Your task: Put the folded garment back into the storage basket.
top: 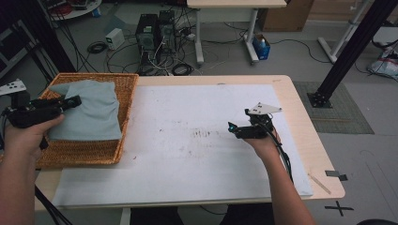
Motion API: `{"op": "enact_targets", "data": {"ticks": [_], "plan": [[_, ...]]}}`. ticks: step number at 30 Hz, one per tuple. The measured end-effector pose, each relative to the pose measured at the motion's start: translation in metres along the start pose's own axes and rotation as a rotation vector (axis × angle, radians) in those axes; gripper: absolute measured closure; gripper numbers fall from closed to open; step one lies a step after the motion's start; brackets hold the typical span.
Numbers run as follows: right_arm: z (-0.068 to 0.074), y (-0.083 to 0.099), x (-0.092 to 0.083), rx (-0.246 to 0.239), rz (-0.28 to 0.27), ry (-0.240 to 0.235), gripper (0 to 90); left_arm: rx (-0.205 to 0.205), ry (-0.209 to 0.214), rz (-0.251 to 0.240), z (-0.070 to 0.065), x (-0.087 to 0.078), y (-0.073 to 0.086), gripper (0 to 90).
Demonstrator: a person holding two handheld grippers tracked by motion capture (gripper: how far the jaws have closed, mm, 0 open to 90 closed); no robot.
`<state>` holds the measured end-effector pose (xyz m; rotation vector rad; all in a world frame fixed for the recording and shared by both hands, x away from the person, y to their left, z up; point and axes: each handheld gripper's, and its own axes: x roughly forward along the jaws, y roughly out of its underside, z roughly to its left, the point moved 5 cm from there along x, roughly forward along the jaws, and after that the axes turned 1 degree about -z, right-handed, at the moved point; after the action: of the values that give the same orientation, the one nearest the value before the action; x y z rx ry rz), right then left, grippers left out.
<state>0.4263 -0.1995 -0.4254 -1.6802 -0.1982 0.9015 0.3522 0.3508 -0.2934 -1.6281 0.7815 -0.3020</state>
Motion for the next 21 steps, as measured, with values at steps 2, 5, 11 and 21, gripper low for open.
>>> {"op": "enact_targets", "data": {"ticks": [2,5,11,21], "plan": [[0.000,-0.002,0.000,-0.002,-0.003,0.007,11.9,-0.004,-0.002,0.003,0.004,0.001,0.002,73.9],[-0.001,-0.003,-0.001,-0.003,-0.002,0.013,11.9,-0.008,-0.004,0.004,0.009,0.003,0.004,73.9],[-0.003,-0.001,-0.001,-0.002,0.007,0.019,11.9,-0.061,-0.157,0.065,0.052,0.016,0.034,44.9],[-0.003,-0.003,-0.004,-0.011,-0.007,0.019,11.9,-0.080,-0.187,0.082,0.056,0.030,0.049,36.7]]}}
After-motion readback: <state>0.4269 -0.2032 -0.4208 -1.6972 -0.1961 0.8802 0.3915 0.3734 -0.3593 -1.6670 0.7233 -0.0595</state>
